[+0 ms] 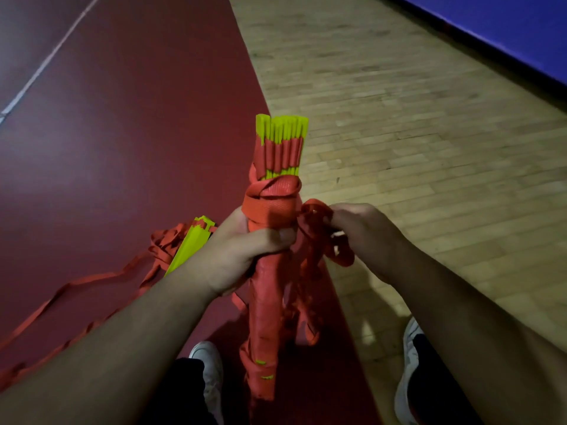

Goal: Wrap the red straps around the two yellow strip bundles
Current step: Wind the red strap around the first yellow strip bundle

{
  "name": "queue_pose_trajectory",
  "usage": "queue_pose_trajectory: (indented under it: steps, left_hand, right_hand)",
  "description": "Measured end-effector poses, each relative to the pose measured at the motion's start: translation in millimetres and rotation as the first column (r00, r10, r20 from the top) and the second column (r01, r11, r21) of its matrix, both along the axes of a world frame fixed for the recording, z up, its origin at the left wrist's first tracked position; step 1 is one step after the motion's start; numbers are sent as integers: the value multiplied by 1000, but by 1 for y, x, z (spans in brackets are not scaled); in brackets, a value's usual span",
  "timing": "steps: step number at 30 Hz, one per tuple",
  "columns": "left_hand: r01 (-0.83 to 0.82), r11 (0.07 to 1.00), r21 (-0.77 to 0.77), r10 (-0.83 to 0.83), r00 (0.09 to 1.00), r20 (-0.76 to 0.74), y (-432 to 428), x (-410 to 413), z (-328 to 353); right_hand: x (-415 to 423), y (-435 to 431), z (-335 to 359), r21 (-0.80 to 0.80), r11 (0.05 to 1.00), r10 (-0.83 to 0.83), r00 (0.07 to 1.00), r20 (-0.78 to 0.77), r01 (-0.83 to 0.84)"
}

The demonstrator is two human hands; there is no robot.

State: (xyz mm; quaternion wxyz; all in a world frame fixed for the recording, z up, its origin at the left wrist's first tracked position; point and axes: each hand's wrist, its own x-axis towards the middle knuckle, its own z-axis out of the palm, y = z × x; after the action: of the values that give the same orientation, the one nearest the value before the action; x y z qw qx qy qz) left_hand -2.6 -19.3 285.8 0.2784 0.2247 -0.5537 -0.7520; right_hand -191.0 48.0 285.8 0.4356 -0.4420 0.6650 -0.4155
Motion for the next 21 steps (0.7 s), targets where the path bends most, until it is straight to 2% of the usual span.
queue_pose_trajectory:
  steps: [3,6,8,11,12,13,14,16,17,19,21]
  left_hand:
    - [-61,998,9,61,998,30,-5,4,-1]
    - [-111,994,18,109,992,59,-8,6,-2]
    - [-140,990,18,138,988,75,-11,8,-3]
    - [-137,990,15,136,988,79,-14,11,-5]
    - [-114,993,9,113,990,80,-13,11,-5]
    - [-88,996,5,87,993,82,-12,11,-5]
    - [-65,998,6,65,994,86,-11,11,-6]
    - [-57,998,-4,57,992,109,-11,13,-8]
    - [-58,998,-17,59,990,125,-11,14,-9]
    - [-38,998,-40,44,987,153,-11,16,-11]
    - [-6,997,-79,20,983,180,-9,15,-12]
  right_hand:
    - [2,0,0,-218,962,-159,987,32,162]
    - [8,0,6,-356,918,-202,978,-41,175]
    - [8,0,11,-296,939,-181,983,-2,173]
    - [8,0,19,-162,985,2,943,334,55]
    - [9,1,20,-133,991,38,920,390,15]
    - [9,2,21,-99,995,56,929,366,-21]
    - [8,2,20,-70,997,54,962,268,-36]
    - [3,1,15,-80,996,-38,999,20,39]
    - [0,0,13,-104,990,-104,993,-53,98]
    - [-2,-1,12,-120,980,-167,985,-34,162]
    - [-1,-3,11,-81,986,-134,979,154,148]
